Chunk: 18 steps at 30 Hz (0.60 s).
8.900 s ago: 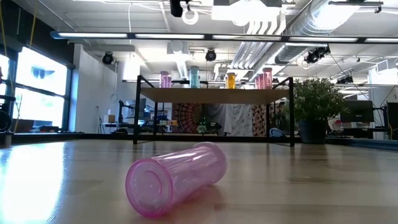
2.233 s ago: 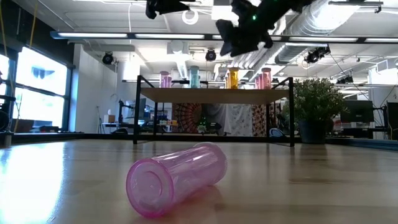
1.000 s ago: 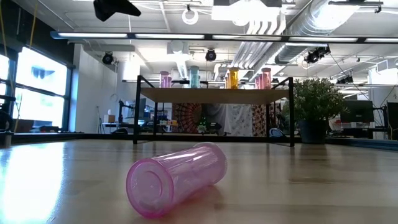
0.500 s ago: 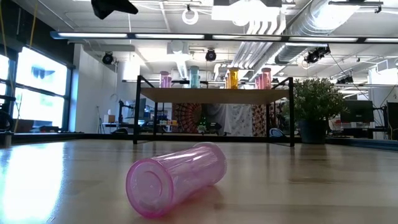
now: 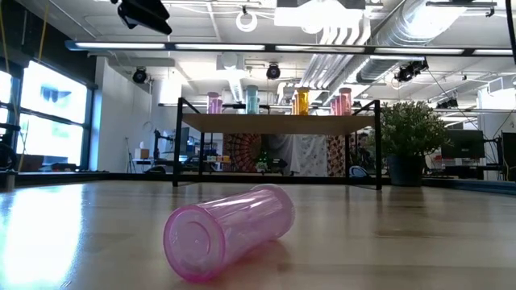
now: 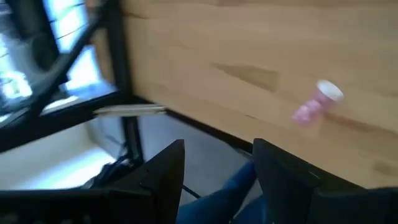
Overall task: Pick and place medicine bottles onto shelf by color
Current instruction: Put the violet pill bottle on the shelf aligned with the other violet pill bottles
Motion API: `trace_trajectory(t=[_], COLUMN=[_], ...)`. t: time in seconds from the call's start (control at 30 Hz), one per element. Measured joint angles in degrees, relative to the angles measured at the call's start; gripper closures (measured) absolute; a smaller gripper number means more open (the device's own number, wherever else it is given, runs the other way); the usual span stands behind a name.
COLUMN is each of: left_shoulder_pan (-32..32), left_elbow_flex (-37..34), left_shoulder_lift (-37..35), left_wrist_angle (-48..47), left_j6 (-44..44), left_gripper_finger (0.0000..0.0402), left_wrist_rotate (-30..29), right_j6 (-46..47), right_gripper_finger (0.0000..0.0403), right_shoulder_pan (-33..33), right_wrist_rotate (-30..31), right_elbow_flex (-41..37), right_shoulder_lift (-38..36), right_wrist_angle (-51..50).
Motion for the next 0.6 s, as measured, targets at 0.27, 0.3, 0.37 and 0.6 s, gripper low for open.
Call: trace_trajectory(t=[0.27,0.3,0.37,0.6], left_shoulder_pan=[2.64,2.95,3.30,3.96], left_elbow_flex=[0.02,0.02,0.02,0.02], left_shoulder_lift=[-2.46,-2.86,-3.80,-5.86], left_wrist_angle=[-0.64,-0.63,-0.63,-0.65], left_j6=[2.21,2.21,2.23,2.19], left_gripper_finger=[0.0181,0.0181,0.0181,0.0181], left_wrist_rotate=[0.00,0.02,0.01,0.02], right_j6=[10.74,11.72,13.31,16.06], right_gripper_finger=[0.0221,0.0221,0.0221,0.0221], right_shoulder_pan=[1.91,2.11,2.40,2.49], right_wrist_rotate=[-5.19,-5.88,-6.90,-8.06], right_elbow_flex=[-0.02,-0.02,-0.02,-0.07], right_shoulder_lift=[8.34,9.28,11.00,15.72], right_wrist_angle=[-0.36,-0.33,-0.31,0.30])
